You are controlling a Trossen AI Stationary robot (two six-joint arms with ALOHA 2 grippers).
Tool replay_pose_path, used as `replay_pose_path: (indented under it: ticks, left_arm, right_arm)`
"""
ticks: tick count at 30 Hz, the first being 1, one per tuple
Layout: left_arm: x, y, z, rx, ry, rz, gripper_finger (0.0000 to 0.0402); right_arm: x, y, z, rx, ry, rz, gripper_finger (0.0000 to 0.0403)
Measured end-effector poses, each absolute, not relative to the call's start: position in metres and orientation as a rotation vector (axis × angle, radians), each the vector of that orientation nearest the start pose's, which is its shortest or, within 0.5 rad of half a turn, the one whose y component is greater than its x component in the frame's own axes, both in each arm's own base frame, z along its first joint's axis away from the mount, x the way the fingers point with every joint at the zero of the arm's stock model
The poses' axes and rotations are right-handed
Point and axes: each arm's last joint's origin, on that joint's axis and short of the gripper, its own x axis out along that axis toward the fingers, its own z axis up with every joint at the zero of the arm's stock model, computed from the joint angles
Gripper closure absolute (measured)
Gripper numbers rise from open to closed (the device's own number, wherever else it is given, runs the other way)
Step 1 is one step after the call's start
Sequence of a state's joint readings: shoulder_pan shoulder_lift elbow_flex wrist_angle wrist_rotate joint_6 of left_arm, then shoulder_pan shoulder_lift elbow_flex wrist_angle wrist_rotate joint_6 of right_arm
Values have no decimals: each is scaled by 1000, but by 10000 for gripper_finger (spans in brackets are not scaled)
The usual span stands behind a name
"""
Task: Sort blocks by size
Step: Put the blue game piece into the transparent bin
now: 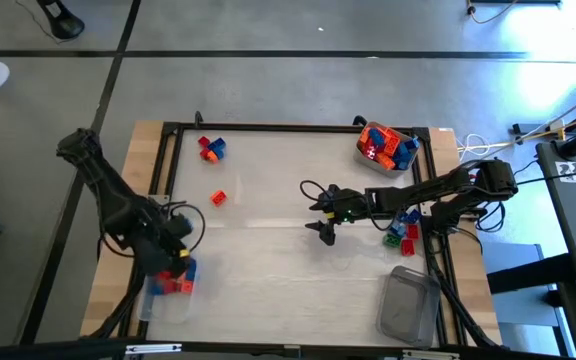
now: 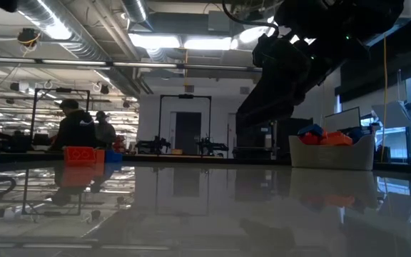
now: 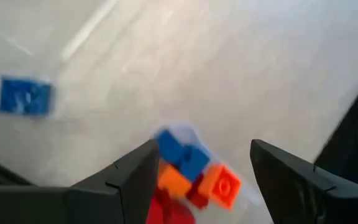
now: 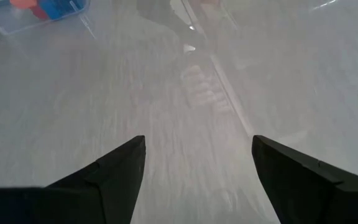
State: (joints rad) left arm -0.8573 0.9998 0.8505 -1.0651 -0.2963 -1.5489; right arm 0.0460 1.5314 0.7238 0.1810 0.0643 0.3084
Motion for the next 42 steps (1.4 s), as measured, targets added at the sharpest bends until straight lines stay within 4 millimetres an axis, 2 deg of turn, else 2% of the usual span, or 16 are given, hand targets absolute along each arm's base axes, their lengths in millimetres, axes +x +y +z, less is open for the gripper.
replay_pose_path:
  ticks: [6, 13, 20, 30, 42]
  left_arm:
    - [125, -98, 256, -614, 1087, 455, 162]
    - [130, -74, 249, -519, 1145, 587, 162]
    - [131, -56, 228, -453, 1208, 655, 162]
    - [129, -42, 208, -413, 1321, 647, 166]
    - [134, -36, 180, -409, 1398, 553, 167]
  right_arm:
    - [300, 12, 175, 264, 617, -114, 109]
    - [300, 12, 175, 263, 617, -114, 109]
    - [300, 12, 175, 261, 619, -113, 109]
    - [300, 12, 175, 258, 617, -121, 109]
    - [300, 11, 175, 253, 620, -136, 109]
